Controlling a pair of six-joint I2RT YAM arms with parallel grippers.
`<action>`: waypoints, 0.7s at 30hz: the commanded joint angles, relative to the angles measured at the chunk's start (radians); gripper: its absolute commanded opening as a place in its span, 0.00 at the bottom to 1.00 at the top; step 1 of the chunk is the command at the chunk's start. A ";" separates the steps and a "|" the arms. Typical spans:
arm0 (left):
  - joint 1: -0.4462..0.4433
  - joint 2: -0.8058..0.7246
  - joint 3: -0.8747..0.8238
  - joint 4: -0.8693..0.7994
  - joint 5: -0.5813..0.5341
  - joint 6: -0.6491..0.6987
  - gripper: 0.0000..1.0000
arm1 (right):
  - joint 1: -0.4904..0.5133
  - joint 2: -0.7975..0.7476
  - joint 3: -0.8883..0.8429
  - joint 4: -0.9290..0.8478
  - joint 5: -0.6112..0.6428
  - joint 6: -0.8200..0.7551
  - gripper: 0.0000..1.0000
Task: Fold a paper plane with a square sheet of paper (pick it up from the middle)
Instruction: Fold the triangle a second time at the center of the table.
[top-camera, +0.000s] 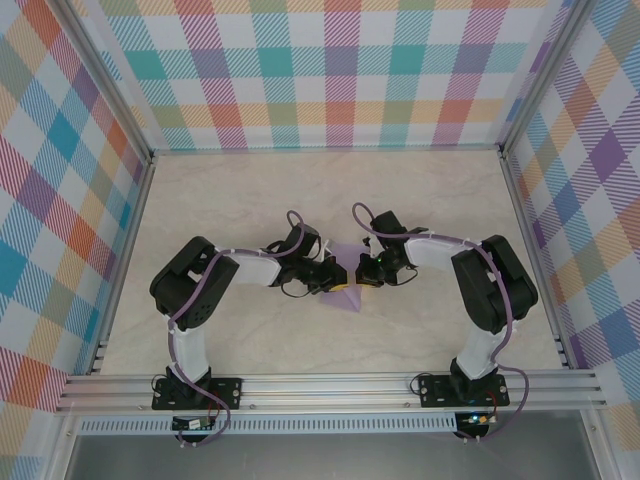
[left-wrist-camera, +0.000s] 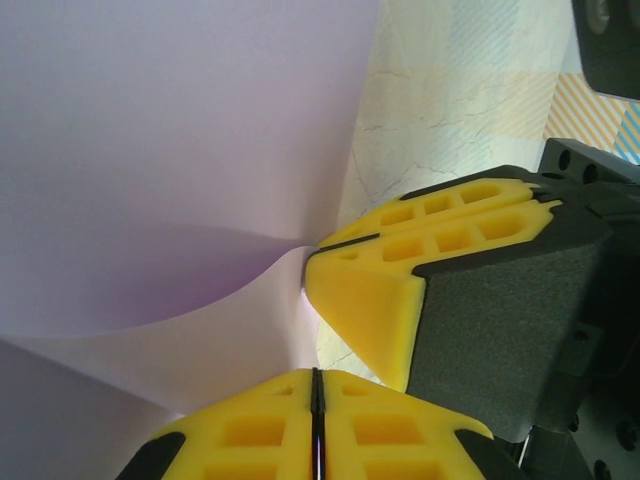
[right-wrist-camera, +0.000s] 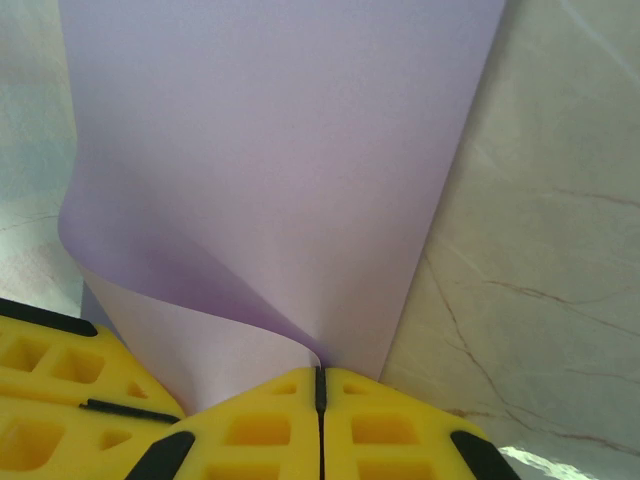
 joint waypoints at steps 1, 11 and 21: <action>-0.013 0.015 0.016 0.017 0.005 -0.008 0.09 | -0.005 0.018 0.018 -0.016 -0.014 -0.019 0.07; -0.015 0.039 0.022 -0.040 -0.022 0.017 0.09 | -0.006 0.021 0.023 -0.025 -0.003 -0.020 0.06; -0.015 0.050 0.019 -0.054 -0.034 0.024 0.08 | -0.005 0.030 0.024 -0.033 0.009 -0.019 0.06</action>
